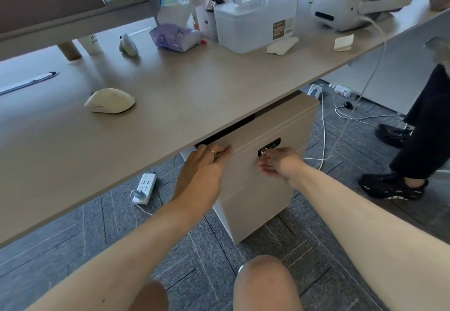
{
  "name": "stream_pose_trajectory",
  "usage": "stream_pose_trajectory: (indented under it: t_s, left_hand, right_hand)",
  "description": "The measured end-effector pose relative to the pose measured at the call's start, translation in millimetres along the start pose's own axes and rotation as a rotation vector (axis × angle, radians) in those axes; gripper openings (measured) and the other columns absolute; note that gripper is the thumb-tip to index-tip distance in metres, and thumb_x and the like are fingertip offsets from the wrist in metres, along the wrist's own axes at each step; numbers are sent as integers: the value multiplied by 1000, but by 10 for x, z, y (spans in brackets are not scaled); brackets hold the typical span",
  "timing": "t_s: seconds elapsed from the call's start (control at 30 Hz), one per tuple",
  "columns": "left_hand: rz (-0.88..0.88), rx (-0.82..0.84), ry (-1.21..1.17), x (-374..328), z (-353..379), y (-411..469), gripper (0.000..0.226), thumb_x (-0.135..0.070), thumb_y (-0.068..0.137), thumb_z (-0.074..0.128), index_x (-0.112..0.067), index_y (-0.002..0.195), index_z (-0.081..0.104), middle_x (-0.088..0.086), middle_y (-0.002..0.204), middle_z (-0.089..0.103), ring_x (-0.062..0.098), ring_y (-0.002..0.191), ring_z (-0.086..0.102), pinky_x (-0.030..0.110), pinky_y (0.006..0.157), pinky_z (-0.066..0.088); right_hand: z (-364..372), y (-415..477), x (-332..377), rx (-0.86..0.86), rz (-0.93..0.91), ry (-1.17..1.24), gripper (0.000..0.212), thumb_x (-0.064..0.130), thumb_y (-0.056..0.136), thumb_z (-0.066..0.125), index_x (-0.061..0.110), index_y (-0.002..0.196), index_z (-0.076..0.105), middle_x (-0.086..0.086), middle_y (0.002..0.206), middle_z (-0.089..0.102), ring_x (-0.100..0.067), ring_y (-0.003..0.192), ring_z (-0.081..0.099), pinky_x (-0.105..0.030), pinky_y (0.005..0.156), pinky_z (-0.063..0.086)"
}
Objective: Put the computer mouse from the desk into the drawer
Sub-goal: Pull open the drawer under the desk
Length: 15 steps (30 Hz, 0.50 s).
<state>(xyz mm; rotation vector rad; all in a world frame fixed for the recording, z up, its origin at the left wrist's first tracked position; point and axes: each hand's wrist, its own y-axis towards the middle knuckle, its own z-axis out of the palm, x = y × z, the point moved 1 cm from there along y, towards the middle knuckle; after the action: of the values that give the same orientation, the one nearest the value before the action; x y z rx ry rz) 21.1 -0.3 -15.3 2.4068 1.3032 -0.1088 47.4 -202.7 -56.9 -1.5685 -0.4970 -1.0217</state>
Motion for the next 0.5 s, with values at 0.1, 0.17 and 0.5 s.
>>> stream_pose_trajectory:
  t_s: [0.1,0.17,0.5]
  left_hand:
    - [9,-17,-29,95,58,1,81,26,72,51,-16,141,57,3,129,61,31,110,53,45,84,51]
    - [9,0,-41,95,48,6,85,29,70,51,-16,142,56,2,130,61,31,113,53,45,85,52]
    - [-2,0,-27,179,112,26,68,-21,85,18,-30,141,56,2,138,58,26,125,49,31,102,32]
  right_hand:
    - [-9,1,0,2,4,35,27,13,103,44,7,77,52,-10,68,56,-18,50,54,-19,34,46]
    - [-4,33,-8,-14,18,48,24,15,103,43,8,82,51,-9,67,55,-17,49,52,-18,33,45]
    - [-62,-4,-229,-112,-68,139,13,13,97,50,9,85,53,0,42,54,-12,32,46,-21,37,42]
